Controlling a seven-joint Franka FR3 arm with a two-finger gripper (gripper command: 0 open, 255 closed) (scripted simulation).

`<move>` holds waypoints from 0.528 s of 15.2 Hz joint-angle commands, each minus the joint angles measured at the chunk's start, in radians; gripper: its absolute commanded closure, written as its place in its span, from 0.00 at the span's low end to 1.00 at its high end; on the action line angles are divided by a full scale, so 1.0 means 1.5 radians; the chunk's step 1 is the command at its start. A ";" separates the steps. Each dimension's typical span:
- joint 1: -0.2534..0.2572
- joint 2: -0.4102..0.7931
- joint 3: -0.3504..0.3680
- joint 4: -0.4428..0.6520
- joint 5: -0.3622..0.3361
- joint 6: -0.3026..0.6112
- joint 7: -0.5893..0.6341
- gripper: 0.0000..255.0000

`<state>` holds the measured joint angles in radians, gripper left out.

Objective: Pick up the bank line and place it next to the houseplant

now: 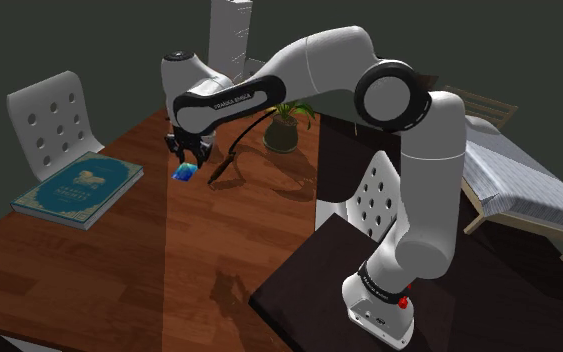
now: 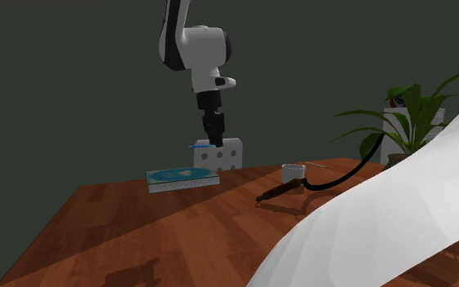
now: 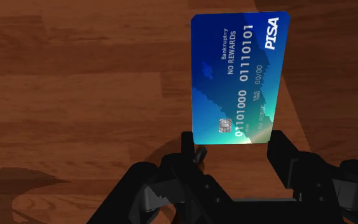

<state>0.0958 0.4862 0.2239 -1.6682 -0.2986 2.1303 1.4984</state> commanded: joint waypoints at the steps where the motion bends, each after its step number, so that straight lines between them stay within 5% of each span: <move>1: -0.002 -0.012 0.002 0.002 0.004 -0.014 -0.004 1.00; 8: -0.003 -0.037 0.007 0.029 0.016 -0.063 -0.017 1.00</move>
<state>0.0916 0.4394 0.2330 -1.6274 -0.2780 2.0459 1.4754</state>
